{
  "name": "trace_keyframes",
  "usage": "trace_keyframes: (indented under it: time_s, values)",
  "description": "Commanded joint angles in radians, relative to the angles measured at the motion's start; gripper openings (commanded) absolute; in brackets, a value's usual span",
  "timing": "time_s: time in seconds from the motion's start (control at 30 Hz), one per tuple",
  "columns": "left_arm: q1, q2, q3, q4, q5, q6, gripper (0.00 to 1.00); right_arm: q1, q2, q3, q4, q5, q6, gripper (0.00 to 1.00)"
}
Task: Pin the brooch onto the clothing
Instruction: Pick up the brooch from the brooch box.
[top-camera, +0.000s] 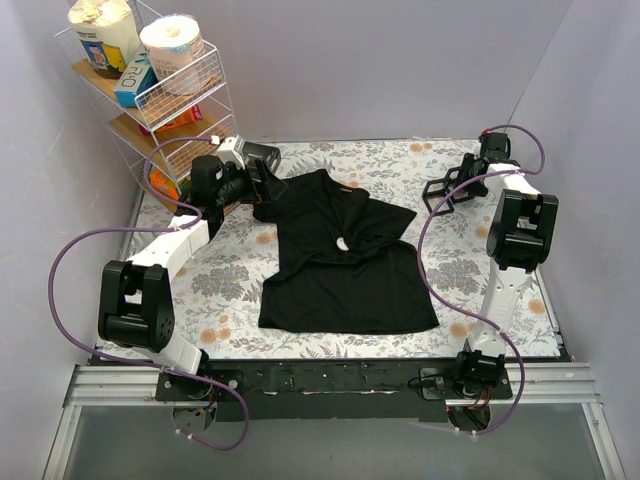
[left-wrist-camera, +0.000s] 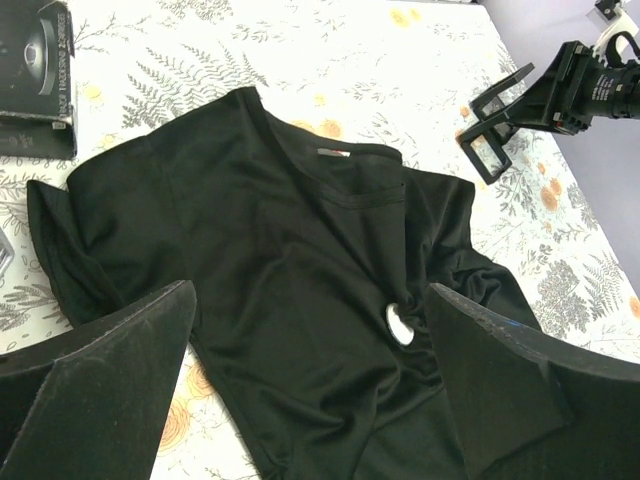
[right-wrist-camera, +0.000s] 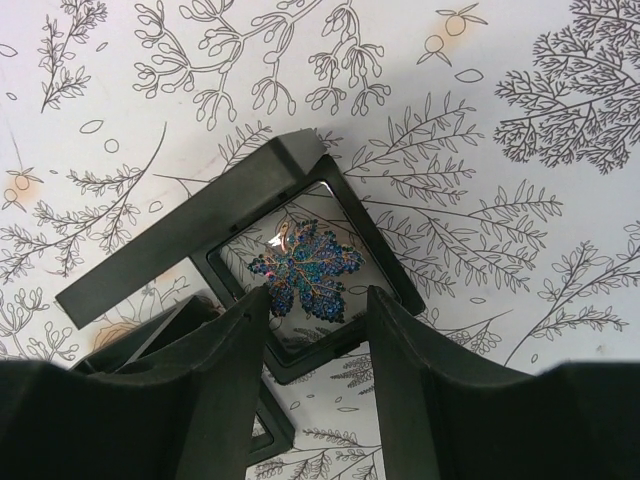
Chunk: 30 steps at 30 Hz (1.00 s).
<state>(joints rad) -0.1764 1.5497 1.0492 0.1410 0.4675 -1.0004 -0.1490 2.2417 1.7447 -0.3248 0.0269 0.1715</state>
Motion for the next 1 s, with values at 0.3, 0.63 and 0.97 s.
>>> trace_keyframes:
  time_s: [0.3,0.63,0.97]
  values:
    - [0.012,-0.048,-0.058,0.072,0.005,0.02,0.98,-0.012,0.033,0.03,-0.007,-0.084,0.032,0.45]
    - [0.012,-0.063,-0.06,0.054,-0.024,0.046,0.98,-0.058,-0.014,-0.105,0.116,-0.212,0.2,0.22]
    - [0.012,-0.056,-0.067,0.074,0.008,0.02,0.98,-0.08,-0.07,-0.203,0.268,-0.268,0.273,0.05]
